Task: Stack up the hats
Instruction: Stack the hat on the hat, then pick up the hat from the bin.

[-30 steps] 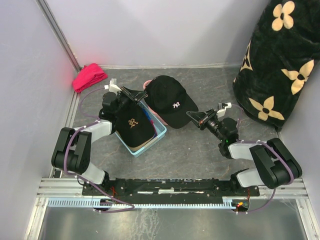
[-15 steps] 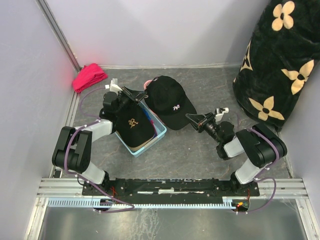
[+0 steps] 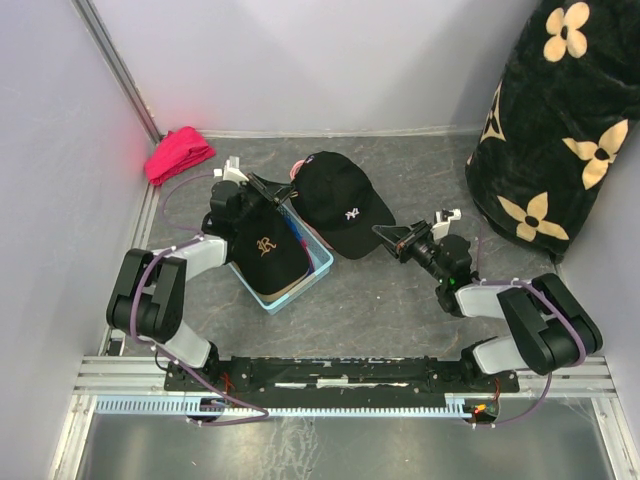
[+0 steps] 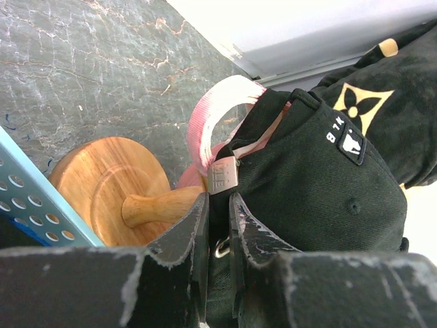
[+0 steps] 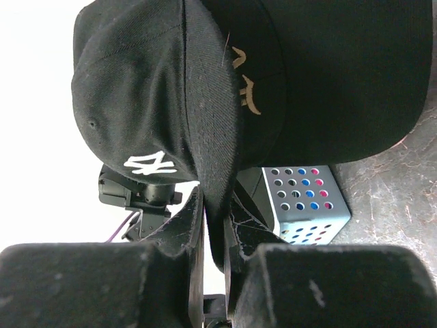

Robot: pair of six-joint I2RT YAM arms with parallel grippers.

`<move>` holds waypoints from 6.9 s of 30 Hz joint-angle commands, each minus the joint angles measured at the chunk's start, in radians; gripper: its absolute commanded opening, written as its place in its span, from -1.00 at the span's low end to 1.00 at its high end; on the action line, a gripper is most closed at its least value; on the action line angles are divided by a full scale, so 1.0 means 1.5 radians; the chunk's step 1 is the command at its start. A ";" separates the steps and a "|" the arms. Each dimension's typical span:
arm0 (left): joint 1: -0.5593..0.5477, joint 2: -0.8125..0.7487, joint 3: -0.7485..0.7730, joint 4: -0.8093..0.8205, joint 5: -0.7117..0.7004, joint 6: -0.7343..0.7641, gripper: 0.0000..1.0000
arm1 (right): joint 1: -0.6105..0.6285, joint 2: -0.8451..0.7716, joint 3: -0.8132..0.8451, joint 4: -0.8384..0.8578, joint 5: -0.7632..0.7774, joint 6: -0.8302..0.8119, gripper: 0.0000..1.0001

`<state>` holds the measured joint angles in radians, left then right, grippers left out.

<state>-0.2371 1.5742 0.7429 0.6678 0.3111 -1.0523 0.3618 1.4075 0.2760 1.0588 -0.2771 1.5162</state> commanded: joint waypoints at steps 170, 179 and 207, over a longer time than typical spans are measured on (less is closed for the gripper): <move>0.071 -0.643 -0.170 -0.629 -0.674 -0.029 0.43 | 0.418 0.710 1.439 -1.018 0.338 -0.922 0.50; 0.070 -0.644 -0.177 -0.625 -0.674 -0.030 0.42 | 0.412 0.724 1.443 -1.019 0.325 -0.916 0.38; 0.070 -0.635 -0.185 -0.619 -0.669 -0.037 0.42 | 0.414 0.649 1.375 -0.959 0.325 -0.949 -0.57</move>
<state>-0.1368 0.6235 0.4679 -0.2970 -0.6720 -1.0695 0.9768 2.4844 2.3680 -0.4309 0.2035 0.1238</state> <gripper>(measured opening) 0.716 0.289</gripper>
